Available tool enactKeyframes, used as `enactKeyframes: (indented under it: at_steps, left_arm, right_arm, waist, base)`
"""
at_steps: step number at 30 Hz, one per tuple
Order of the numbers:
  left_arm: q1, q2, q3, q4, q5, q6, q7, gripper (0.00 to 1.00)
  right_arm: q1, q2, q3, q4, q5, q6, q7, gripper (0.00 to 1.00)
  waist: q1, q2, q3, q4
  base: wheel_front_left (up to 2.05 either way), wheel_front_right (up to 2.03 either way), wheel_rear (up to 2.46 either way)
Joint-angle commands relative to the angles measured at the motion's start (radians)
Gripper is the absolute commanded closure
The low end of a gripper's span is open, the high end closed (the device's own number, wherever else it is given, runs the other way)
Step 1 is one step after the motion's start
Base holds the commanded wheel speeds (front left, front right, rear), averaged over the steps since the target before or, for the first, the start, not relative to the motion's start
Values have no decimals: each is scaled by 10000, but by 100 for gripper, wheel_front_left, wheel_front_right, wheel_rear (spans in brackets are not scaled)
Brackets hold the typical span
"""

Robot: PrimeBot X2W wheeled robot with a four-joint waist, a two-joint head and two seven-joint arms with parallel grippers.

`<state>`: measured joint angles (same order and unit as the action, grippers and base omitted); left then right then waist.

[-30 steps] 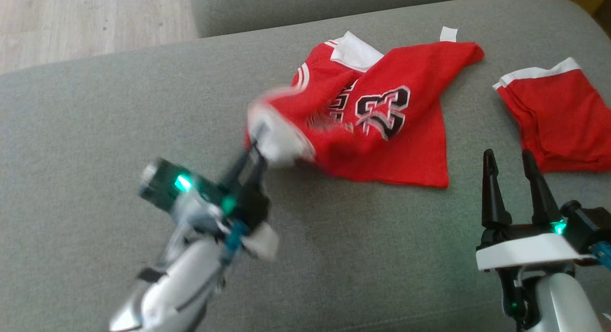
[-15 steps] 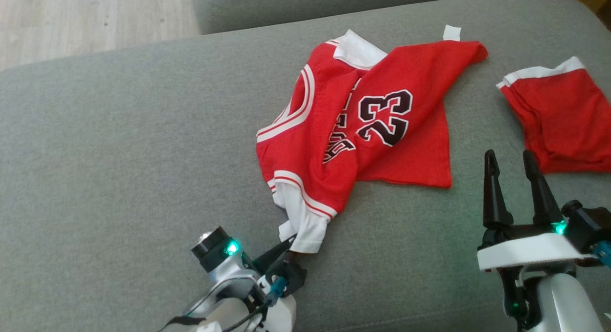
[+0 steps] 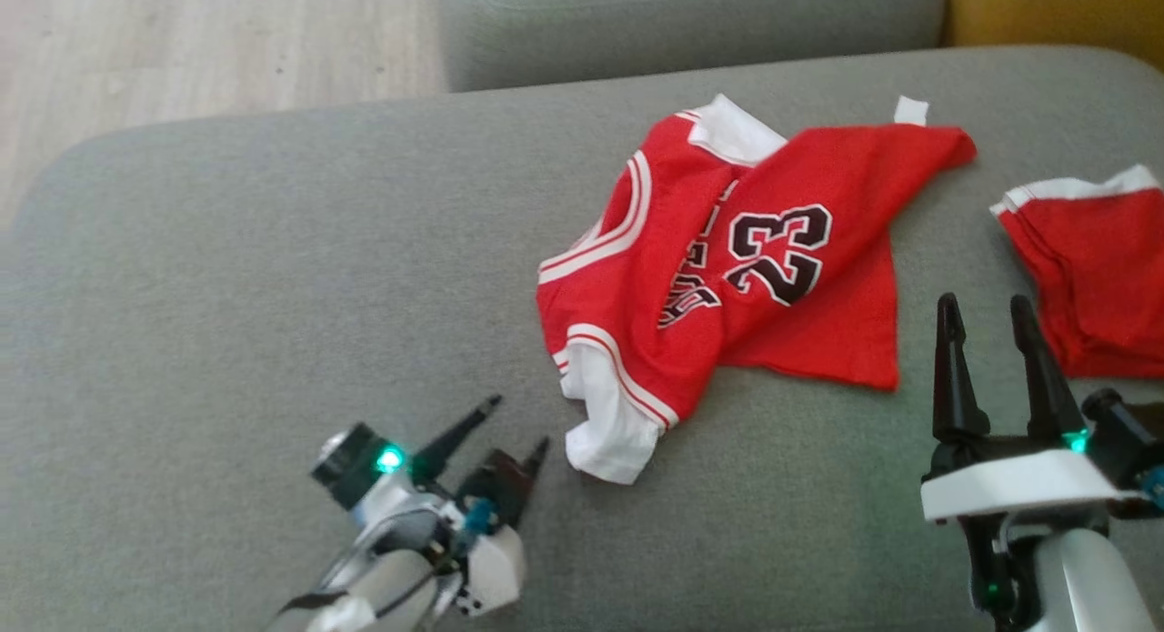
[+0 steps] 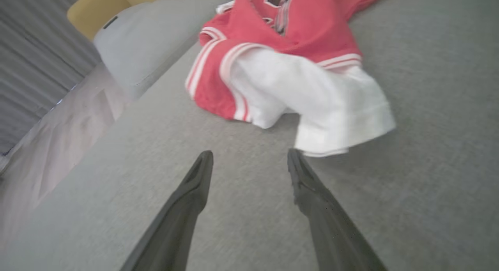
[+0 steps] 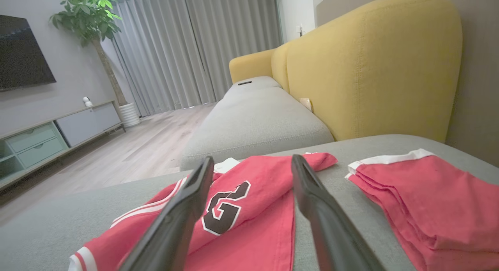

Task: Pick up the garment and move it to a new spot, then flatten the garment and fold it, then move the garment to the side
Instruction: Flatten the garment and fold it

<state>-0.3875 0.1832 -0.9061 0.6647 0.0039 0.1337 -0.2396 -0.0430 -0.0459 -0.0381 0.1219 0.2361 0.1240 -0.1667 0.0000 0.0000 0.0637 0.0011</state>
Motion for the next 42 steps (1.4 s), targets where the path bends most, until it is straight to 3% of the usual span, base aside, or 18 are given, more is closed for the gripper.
enactKeyframes:
  at_steps: [1,5,10,13,19,24,32,36,42]
  left_arm:
    - [-163,367,600,-445,-205,193,-46,0]
    - [37,760,1195,-973,-692,531,-33,0]
    - [615,388,3156,-2672,-2652,1092,-203,0]
    - [1049,37,4157,-3973,-3344,1059,-215,0]
    - [1833,-521,4982,-4703,-3592,628,-219,0]
    - [1924,-794,5067,-4342,-3324,27,-220,0]
    - [1000,-1043,3932,-2375,-3257,-1534,67,0]
    - [501,-1184,3584,-1349,-3311,-1656,328,0]
    - [-127,-1294,3058,68,-3223,-1290,626,0]
  right_arm:
    - [-19,-43,198,-262,-42,67,-8,0]
    - [38,-43,172,-235,-18,67,-25,0]
    - [47,-43,227,-275,4,67,-19,0]
    - [53,-43,273,-328,4,67,-12,0]
    - [15,-43,349,-385,-6,67,27,0]
    - [-42,-43,376,-488,-78,67,100,0]
    - [-191,-43,506,-608,-139,67,178,0]
    - [-271,-43,514,-607,-166,67,175,0]
    - [-335,-43,482,-598,-178,67,128,0]
  waist:
    - [0,0,-163,194]
    - [0,0,-252,350]
    - [0,0,-244,378]
    - [0,0,-192,315]
    - [0,0,-83,125]
    - [0,0,75,-43]
    - [0,0,511,-488]
    - [0,0,701,-785]
    - [0,0,861,-1131]
  base:
    - [0,0,0]
    - [0,0,0]
    - [0,0,0]
    - [0,0,0]
    - [0,0,0]
    - [0,0,0]
    - [0,0,0]
    - [0,0,0]
    - [0,0,0]
